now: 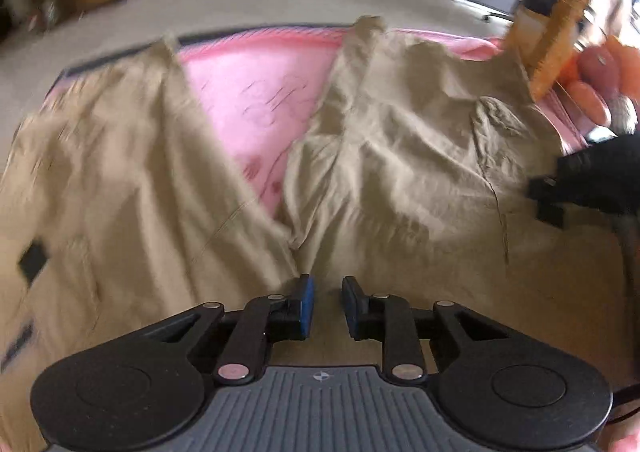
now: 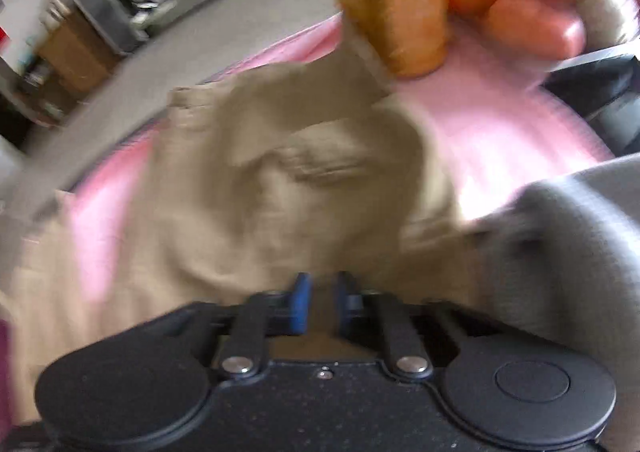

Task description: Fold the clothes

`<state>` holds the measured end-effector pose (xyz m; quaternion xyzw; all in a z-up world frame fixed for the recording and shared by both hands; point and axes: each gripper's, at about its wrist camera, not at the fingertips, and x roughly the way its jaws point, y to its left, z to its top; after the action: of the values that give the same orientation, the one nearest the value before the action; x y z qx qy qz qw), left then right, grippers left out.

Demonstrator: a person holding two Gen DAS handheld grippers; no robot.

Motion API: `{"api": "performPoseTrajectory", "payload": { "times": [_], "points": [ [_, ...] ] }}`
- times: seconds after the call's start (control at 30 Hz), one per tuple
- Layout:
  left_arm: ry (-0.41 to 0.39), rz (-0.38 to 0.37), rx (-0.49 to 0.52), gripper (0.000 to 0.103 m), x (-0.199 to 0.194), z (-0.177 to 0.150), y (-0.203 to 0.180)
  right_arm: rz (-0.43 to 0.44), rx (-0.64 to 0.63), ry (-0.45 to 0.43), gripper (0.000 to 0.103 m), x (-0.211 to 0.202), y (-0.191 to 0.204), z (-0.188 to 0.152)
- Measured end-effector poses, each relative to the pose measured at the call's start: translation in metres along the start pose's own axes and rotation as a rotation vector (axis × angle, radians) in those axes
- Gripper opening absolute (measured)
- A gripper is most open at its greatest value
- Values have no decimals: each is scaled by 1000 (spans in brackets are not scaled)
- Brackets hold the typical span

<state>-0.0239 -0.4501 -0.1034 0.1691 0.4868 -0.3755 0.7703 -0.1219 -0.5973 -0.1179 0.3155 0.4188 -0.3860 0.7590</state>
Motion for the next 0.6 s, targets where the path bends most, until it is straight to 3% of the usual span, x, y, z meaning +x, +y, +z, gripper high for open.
{"api": "performPoseTrajectory", "payload": {
  "times": [0.03,0.07,0.23,0.33,0.4,0.53,0.6],
  "points": [
    [4,4,-25,22,-8,0,7,-63,-25,-24,9,-9,3,-1],
    [-5,22,-44,22,-17,-1,16,-53,-49,-46,11,-21,10,-2],
    [-90,62,-178,21,-63,-14,86,103,-170,-153,12,-86,50,-2],
    [-129,88,-278,20,-76,-18,135,169,-270,-187,21,-101,94,-2],
    [-156,106,-345,13,-84,-21,168,229,-315,-178,23,-101,128,-1],
    [-207,142,-476,12,-101,-27,232,285,-374,-121,23,-74,183,-4],
    [-200,162,-483,8,-95,-25,236,309,-395,-93,23,-59,208,-5]
  ]
}}
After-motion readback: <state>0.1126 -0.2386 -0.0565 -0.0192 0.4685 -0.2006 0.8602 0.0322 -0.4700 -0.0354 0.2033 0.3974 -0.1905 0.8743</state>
